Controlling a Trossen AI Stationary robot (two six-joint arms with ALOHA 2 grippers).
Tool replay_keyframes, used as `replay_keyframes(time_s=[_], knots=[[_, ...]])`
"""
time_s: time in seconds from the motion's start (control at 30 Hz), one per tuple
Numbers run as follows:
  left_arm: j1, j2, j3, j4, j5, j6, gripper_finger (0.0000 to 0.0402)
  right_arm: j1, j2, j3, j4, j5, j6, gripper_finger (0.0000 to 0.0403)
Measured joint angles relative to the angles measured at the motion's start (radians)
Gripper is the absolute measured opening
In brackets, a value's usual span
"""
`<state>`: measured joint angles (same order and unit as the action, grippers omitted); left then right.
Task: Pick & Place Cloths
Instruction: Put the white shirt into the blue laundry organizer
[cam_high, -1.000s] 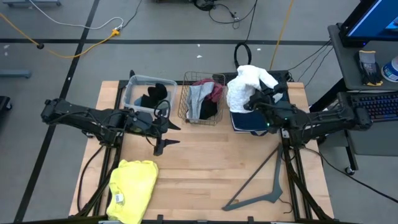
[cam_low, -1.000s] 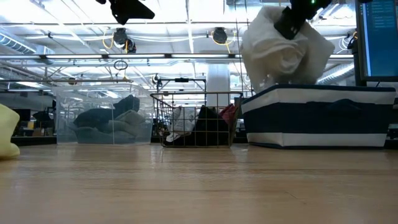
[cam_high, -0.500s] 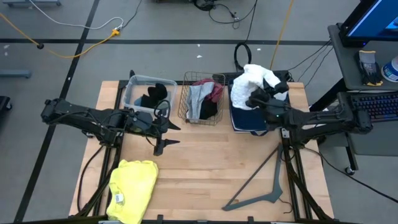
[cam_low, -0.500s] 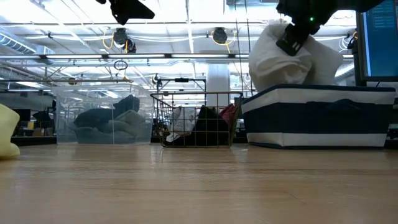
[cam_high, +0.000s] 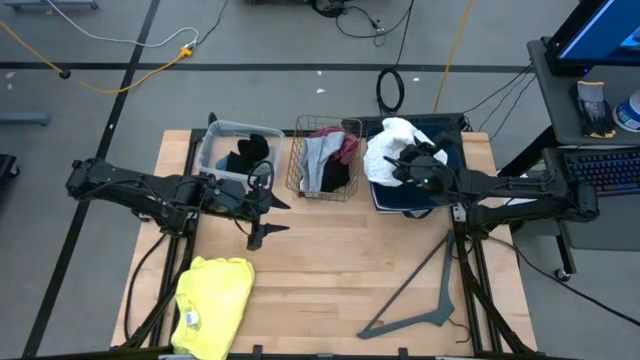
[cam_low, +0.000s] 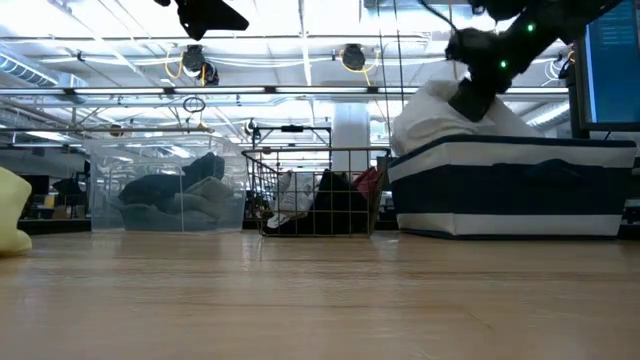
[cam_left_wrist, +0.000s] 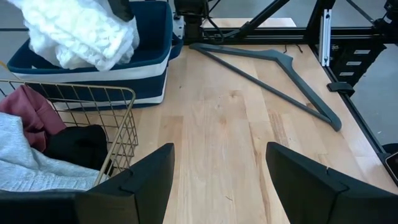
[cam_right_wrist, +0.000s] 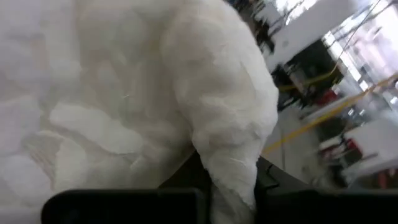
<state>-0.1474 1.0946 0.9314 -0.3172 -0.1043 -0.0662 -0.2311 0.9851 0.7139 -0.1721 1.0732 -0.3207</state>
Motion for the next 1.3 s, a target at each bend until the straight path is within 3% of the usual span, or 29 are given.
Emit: replay_keyframes(time_s=[0.3, 0.77, 1.13, 1.3], knots=[[0.000, 0.000, 0.000, 0.000, 0.001, 0.000, 0.0253, -0.170, 0.000, 0.000, -0.237, -0.250, 0.225, 0.0025], [0.000, 0.000, 0.000, 0.023, 0.001, 0.000, 0.0253, -0.338, 0.082, 0.000, -0.375, -0.581, 0.345, 0.0025], [0.000, 0.000, 0.000, 0.023, 0.002, -0.003, 0.0253, -0.432, 0.215, 0.002, -0.377, -0.681, 0.362, 0.0025], [0.000, 0.000, 0.000, 0.023, 0.001, -0.003, 0.0253, -0.438, 0.238, 0.002, -0.376, -0.684, 0.384, 0.0045]])
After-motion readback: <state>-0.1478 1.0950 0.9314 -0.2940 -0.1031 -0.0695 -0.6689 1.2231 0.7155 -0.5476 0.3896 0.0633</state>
